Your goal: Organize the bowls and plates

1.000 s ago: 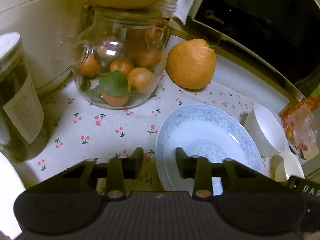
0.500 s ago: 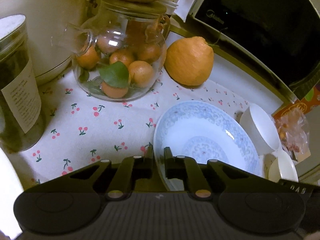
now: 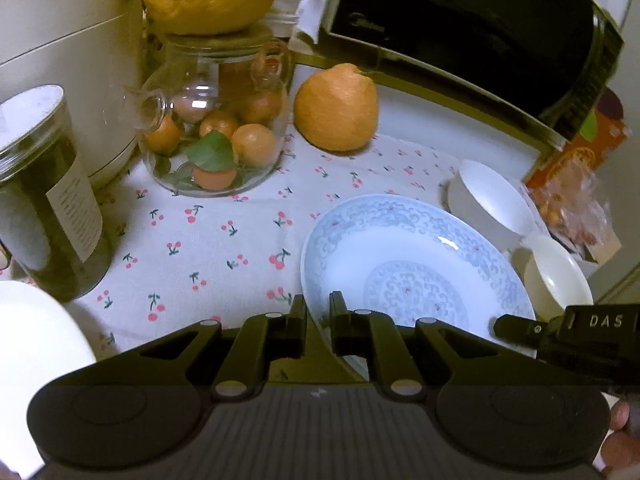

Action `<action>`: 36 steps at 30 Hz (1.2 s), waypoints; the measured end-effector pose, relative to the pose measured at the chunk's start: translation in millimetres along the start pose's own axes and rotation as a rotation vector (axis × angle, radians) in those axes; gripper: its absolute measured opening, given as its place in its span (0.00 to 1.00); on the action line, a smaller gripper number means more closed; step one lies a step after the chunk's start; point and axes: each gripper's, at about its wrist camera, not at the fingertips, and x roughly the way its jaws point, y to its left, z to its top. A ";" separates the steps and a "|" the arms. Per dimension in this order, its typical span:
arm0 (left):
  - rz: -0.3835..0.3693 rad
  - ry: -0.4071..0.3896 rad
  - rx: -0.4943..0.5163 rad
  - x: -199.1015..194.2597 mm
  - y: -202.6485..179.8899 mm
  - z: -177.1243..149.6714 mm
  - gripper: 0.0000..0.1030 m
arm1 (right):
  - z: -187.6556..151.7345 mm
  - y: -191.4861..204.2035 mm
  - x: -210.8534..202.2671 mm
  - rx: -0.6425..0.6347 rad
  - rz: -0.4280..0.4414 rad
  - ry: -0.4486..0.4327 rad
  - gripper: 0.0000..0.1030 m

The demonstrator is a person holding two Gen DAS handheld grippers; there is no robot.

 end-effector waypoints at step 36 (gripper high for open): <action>0.014 0.147 0.201 -9.4 -29.7 -34.6 0.14 | -30.8 -33.6 -34.4 -0.023 -0.082 0.226 0.12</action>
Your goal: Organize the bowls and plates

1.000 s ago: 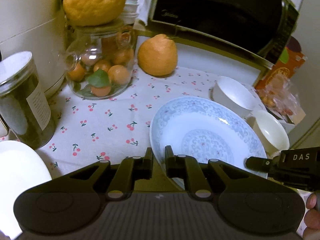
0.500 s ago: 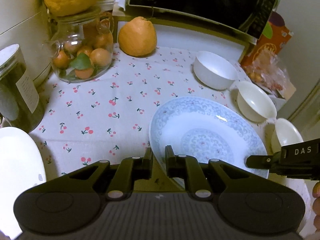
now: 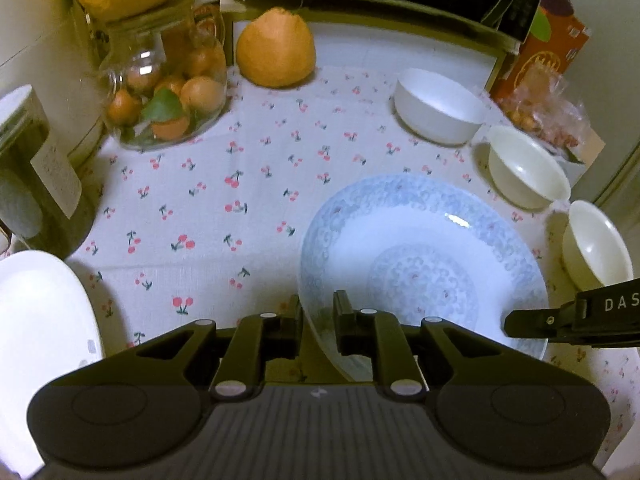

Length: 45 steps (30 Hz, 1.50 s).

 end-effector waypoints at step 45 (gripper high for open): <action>-0.061 0.075 0.087 -40.3 16.6 -11.3 1.00 | -10.5 9.2 -32.0 -0.260 -0.012 -0.030 0.88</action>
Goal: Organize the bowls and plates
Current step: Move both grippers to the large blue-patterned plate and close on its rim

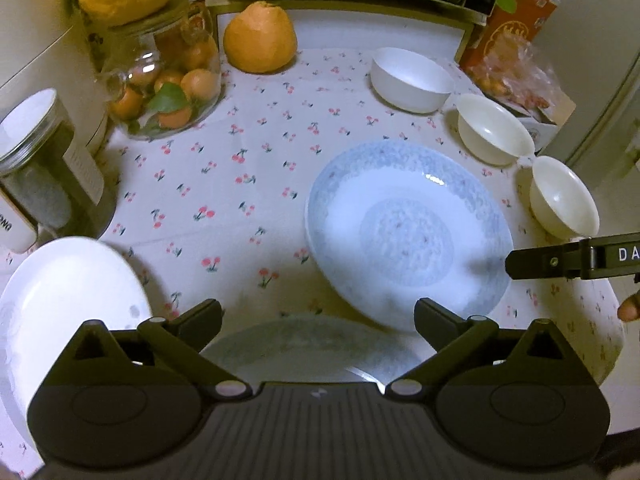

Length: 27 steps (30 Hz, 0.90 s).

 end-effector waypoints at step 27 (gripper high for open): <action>-0.064 0.007 0.020 -54.5 42.0 -78.3 1.00 | -49.2 44.7 0.2 -0.116 0.132 0.044 0.89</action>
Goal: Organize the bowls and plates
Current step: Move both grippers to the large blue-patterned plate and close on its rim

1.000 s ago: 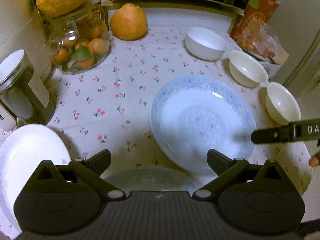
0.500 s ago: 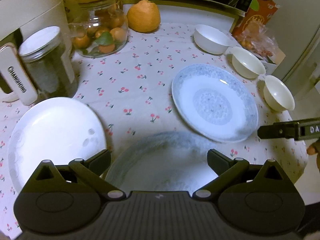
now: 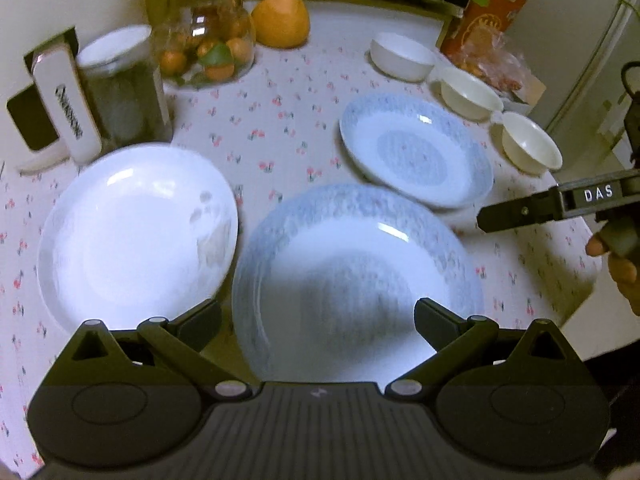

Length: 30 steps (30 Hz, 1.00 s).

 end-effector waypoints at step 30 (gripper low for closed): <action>-0.121 -0.107 -0.303 10.9 36.4 -45.8 0.79 | -19.4 27.8 36.5 -0.051 0.190 0.026 0.88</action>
